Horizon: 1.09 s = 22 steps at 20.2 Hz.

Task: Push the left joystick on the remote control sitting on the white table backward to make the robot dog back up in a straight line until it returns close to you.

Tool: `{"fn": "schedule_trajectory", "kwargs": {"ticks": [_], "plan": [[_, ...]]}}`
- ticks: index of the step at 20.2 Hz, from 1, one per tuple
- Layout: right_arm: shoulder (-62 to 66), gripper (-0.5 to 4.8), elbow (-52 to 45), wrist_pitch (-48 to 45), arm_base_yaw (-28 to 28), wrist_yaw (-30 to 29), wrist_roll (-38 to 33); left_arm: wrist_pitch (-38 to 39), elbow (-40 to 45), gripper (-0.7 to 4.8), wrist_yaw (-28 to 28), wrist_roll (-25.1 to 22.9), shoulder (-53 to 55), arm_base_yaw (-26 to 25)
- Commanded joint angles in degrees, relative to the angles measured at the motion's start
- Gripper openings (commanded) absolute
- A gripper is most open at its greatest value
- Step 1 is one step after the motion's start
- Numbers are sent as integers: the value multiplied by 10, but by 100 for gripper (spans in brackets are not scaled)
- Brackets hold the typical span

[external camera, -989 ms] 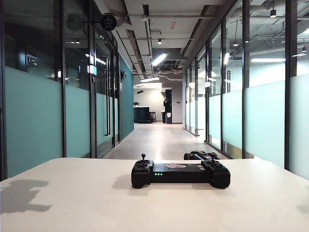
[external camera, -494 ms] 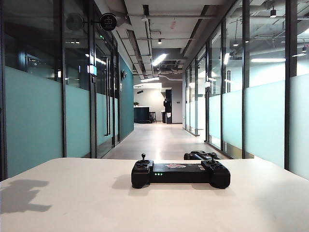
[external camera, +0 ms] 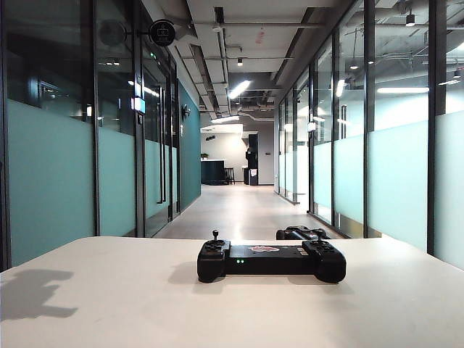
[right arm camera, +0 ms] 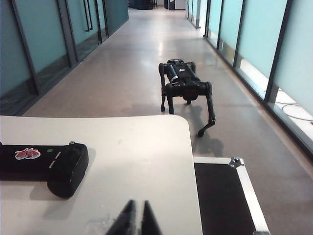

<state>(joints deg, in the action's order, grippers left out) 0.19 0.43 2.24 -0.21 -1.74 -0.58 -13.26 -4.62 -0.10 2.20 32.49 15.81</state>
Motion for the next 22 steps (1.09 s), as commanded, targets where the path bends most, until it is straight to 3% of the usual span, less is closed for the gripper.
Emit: {"fn": "schedule_trajectory", "kwargs": {"ticks": [1, 13, 17, 19, 22], "plan": [[-2, -1, -5, 5, 0, -1, 0, -6, -2, -5, 1, -2, 0, 0], [-2, -1, -5, 19, 0, 5, 0, 0, -2, -5, 1, -2, -1, 0], [-2, -1, -5, 23, -1, 5, 0, 44, -1, -5, 0, -2, -102, 0], [-2, 0, -5, 23, 0, 5, 0, 54, 0, -5, -42, -5, -157, -7], [-2, -1, -5, 23, -1, 5, 0, 79, 2, -6, -8, -53, -229, -60]]}}
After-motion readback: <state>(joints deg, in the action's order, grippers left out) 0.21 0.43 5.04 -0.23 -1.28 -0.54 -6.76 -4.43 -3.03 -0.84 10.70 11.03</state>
